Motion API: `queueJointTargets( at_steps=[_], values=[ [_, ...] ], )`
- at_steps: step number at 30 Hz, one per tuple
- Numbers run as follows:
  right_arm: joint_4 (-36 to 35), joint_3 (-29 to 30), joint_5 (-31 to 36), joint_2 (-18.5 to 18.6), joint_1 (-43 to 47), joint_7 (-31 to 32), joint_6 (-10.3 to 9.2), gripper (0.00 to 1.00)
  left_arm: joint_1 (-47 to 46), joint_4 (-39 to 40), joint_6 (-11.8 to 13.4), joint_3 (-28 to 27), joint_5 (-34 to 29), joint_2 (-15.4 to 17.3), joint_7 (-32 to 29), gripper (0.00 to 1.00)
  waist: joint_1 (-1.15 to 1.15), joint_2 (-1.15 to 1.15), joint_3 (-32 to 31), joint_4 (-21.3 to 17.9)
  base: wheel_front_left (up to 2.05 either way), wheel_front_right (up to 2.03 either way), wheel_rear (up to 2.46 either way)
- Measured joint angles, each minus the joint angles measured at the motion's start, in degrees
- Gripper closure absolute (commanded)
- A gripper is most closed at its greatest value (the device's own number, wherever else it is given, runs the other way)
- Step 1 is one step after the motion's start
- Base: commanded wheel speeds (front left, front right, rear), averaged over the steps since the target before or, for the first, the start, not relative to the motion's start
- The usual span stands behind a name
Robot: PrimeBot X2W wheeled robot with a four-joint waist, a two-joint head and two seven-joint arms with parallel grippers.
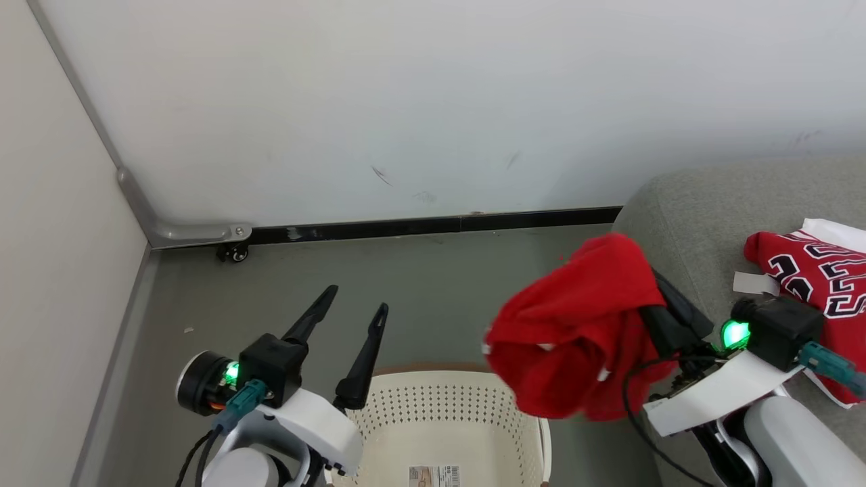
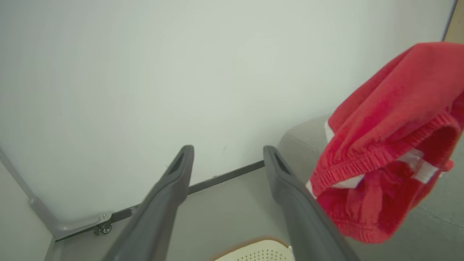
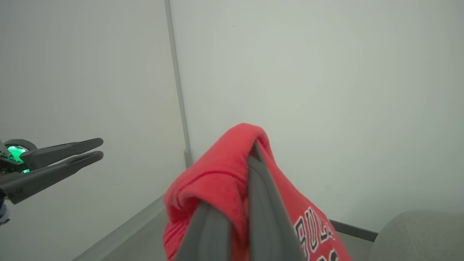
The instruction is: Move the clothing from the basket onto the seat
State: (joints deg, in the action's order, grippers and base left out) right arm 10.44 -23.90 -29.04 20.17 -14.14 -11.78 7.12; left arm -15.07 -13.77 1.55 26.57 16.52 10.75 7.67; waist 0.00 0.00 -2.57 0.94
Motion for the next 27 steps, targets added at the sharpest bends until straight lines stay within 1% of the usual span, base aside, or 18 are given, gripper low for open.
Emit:
queueJointTargets(
  at_steps=[6, 14, 21, 27],
  values=[
    [-1.1, 4.6, 1.2, 1.0, 0.8, -0.2, 0.00, 1.00, 1.0, -0.2, 1.4, -2.2, 0.5, 0.9, 1.5, 0.00, 0.00, 0.00, 0.3, -0.7, 0.00, 0.00, 0.00],
    [-3.0, 10.4, 2.5, 0.8, 5.9, 0.2, 0.00, 1.00, 1.0, -0.1, 1.5, -2.6, 1.0, 0.2, 3.0, 0.00, 0.00, 0.00, 0.5, -2.8, 0.00, 0.00, 0.00],
    [-5.8, 15.6, 4.7, -0.8, 10.5, 0.8, 0.00, 1.00, 0.8, -0.2, 1.2, -1.4, 1.0, -0.6, 3.5, 0.00, 0.00, 0.00, 0.6, -5.3, 0.00, 0.00, 0.00],
    [-9.1, 19.5, 6.3, -3.5, 14.4, 1.3, 0.00, 1.00, 0.4, -0.2, 0.7, -0.9, 1.0, -1.5, 4.1, 0.00, 0.00, 0.00, 0.7, -7.9, 0.00, 0.00, 0.00]
  ],
)
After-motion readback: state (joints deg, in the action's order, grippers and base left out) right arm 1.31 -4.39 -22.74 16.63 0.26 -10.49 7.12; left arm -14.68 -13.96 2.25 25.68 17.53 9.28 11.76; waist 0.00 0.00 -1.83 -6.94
